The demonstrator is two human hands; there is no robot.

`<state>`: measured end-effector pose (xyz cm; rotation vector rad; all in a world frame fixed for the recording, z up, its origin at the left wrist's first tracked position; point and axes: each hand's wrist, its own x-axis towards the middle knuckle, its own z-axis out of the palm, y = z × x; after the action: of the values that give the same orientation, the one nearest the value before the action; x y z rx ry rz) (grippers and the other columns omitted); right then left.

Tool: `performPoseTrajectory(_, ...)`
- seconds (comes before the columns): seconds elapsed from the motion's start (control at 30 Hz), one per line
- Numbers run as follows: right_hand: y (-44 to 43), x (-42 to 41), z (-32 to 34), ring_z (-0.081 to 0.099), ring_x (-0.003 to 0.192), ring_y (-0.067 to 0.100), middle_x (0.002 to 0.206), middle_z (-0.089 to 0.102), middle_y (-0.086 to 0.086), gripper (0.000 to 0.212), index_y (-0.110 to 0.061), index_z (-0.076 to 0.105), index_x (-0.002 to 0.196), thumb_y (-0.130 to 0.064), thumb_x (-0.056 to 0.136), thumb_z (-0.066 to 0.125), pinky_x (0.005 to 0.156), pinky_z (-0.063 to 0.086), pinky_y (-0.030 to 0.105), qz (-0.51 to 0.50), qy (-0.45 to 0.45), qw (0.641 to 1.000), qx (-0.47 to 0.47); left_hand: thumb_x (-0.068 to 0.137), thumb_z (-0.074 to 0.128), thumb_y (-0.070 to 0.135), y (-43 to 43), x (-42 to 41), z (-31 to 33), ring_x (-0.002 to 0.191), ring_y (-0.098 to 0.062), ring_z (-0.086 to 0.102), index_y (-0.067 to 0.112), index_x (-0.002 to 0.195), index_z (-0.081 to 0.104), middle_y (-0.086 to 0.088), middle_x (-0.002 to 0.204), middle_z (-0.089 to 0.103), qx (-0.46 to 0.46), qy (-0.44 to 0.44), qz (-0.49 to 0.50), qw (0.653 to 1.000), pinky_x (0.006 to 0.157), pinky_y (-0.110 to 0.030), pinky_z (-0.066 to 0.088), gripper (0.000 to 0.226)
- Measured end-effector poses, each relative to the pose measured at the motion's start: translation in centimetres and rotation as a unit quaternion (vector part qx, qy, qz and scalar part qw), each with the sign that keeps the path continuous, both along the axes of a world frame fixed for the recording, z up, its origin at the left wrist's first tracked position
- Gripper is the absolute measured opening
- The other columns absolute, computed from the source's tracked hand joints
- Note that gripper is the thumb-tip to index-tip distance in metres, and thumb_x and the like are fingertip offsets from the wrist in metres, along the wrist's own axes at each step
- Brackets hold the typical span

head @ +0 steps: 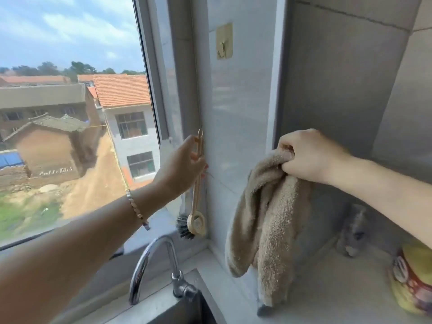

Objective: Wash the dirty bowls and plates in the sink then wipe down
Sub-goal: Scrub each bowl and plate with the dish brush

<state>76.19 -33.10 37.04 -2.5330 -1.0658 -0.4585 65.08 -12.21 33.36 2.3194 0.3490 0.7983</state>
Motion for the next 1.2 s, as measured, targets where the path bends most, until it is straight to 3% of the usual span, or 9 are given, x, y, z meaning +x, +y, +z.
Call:
performPoseTrajectory(0.3,-7.7,1.3,-10.5,0.049,0.082,0.029,0.087,0.048,0.008,0.011,-0.011,0.057,0.08,-0.005,0.072,0.062,0.072,0.044,0.037,-0.12,0.047,0.989,0.076,0.09,0.048,0.012,-6.7,-5.1,-16.6,0.079,-0.026,0.066,0.019,0.098,0.043,-0.004,0.083,0.066,-0.113,0.185,-0.011,0.976,0.075,-0.048,0.055,0.011)
performPoseTrajectory(0.53,-7.2,4.5,-20.5,0.044,0.115,0.033,0.118,0.048,0.013,0.027,-0.009,0.055,0.111,-0.005,0.085,0.051,0.083,0.042,0.037,-0.172,0.033,0.971,-0.164,0.092,0.047,0.016,-9.1,-6.5,-20.3,0.089,-0.026,0.065,0.018,0.094,0.044,-0.003,0.094,0.069,-0.122,0.226,0.021,0.966,0.08,-0.041,0.052,0.004)
performPoseTrajectory(0.73,-5.4,4.9,-32.0,0.046,0.122,0.032,0.13,0.046,0.015,0.031,-0.004,0.051,0.122,-0.007,0.092,0.046,0.096,0.039,0.035,-0.187,0.235,0.919,-0.257,0.095,0.05,0.019,-8.5,-10.0,-23.2,0.077,-0.008,0.059,0.024,0.091,0.058,0.006,0.085,0.065,-0.14,0.191,0.071,0.969,0.062,-0.01,0.039,0.01)
performPoseTrajectory(0.83,-3.7,3.2,-33.0,0.039,0.123,0.032,0.128,0.043,0.015,0.034,-0.007,0.05,0.12,-0.021,0.09,0.056,0.098,0.034,0.032,-0.134,0.259,0.929,-0.227,0.094,0.052,0.017,-7.8,-12.3,-24.3,0.075,-0.004,0.057,0.036,0.09,0.06,0.007,0.086,0.059,-0.19,0.167,0.087,0.963,0.068,-0.015,0.041,0.021)
performPoseTrajectory(0.9,-1.9,0.1,-32.9,0.05,0.109,0.025,0.116,0.054,0.012,0.029,-0.008,0.056,0.113,-0.024,0.089,0.056,0.084,0.039,0.028,-0.069,0.323,0.93,-0.159,0.091,0.056,0.016,-7.9,-14.2,-24.9,0.082,-0.004,0.059,0.038,0.087,0.061,0.006,0.093,0.058,-0.206,0.156,0.09,0.962,0.075,-0.018,0.045,0.023)
performPoseTrajectory(0.97,0.1,-4.8,-32.9,0.058,0.083,0.02,0.099,0.064,0.011,0.027,-0.005,0.059,0.104,-0.028,0.091,0.054,0.072,0.044,0.028,-0.016,0.493,0.865,-0.093,0.089,0.059,0.013,-8.3,-16.1,-25.9,0.087,0.0,0.056,0.037,0.084,0.062,0.007,0.096,0.058,-0.197,0.152,0.093,0.964,0.075,-0.009,0.042,0.024)
performPoseTrajectory(1.07,2.9,-12.7,-33.2,0.062,0.08,0.024,0.102,0.064,0.023,0.036,-0.002,0.048,0.104,-0.037,0.097,0.041,0.073,0.053,0.028,-0.013,0.744,0.666,-0.048,0.087,0.063,0.012,-9.2,-19.4,-27.7,0.089,0.001,0.055,0.034,0.083,0.061,0.005,0.092,0.059,-0.183,0.138,0.077,0.97,0.072,-0.005,0.042,0.022)
performPoseTrajectory(1.13,4.7,-16.5,-34.5,0.063,0.088,0.03,0.098,0.062,0.023,0.033,-0.005,0.046,0.095,-0.037,0.098,0.041,0.076,0.054,0.032,-0.032,0.816,0.577,0.005,0.083,0.063,0.018,-9.4,-22.1,-29.2,0.088,0.0,0.057,0.033,0.083,0.064,0.007,0.089,0.059,-0.182,0.126,0.061,0.973,0.072,-0.006,0.044,0.015)
performPoseTrajectory(1.2,6.3,-19.9,-36.4,0.065,0.083,0.028,0.095,0.062,0.02,0.023,-0.005,0.047,0.096,-0.028,0.097,0.048,0.075,0.055,0.033,-0.054,0.842,0.534,0.049,0.083,0.064,0.021,-9.6,-25.1,-30.9,0.088,0.0,0.059,0.03,0.086,0.068,0.009,0.091,0.059,-0.209,0.122,0.043,0.969,0.072,-0.007,0.045,0.01)
